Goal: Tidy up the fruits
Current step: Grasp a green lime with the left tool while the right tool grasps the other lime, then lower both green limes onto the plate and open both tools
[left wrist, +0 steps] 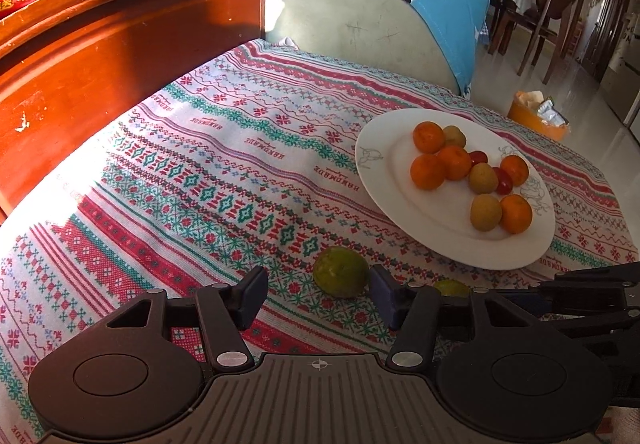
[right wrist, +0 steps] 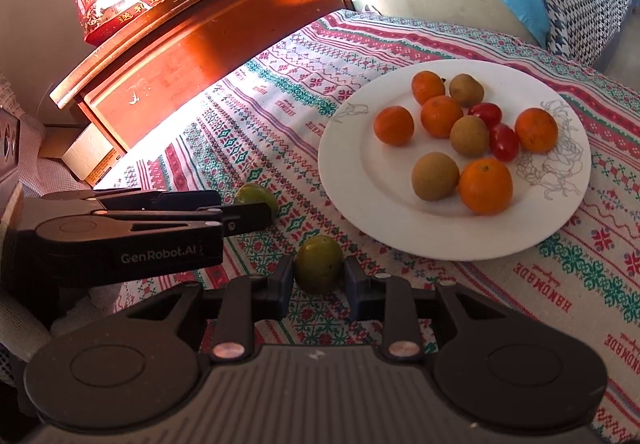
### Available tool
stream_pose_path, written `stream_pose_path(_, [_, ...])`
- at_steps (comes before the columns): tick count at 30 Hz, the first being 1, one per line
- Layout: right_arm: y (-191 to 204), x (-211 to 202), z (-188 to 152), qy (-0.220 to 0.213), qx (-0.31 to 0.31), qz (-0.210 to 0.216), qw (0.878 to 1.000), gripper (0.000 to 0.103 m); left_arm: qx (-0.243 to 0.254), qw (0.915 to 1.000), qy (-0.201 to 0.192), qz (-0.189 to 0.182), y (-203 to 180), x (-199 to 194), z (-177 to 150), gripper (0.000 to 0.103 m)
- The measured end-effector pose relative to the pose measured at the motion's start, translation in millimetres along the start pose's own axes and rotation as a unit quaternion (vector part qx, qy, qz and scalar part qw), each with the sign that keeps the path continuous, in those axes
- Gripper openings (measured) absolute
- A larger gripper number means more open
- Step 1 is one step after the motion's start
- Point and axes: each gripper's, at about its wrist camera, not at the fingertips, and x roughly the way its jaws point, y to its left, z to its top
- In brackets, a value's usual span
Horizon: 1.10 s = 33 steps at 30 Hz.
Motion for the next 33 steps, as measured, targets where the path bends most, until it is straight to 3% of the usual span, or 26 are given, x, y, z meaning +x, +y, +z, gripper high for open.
stream_pose_path(10, [0.5, 2.9, 2.0, -0.002, 0.001, -0.001, 1.0, 0.029, 0.027, 0.9996, -0.001, 0.004, -7.4, 9.3, -5.2, 0.038])
stream_pose_path(18, [1.4, 3.2, 2.8, 0.0, -0.003, -0.002, 1.0, 0.028, 0.032, 0.9994, -0.009, 0.006, -7.6, 10.6, -5.2, 0.037])
stream_pose_path(22, [1.5, 2.0, 2.6, 0.001, -0.001, -0.001, 1.0, 0.028, 0.04, 0.9991, -0.016, 0.003, -9.7, 11.4, -5.4, 0.029])
stream_pose_path(33, [-1.8, -14.7, 11.3, -0.028, 0.004, 0.0, 1.0, 0.028, 0.018, 0.9991, -0.039, 0.002, -6.0, 1.7, 2.0, 0.028])
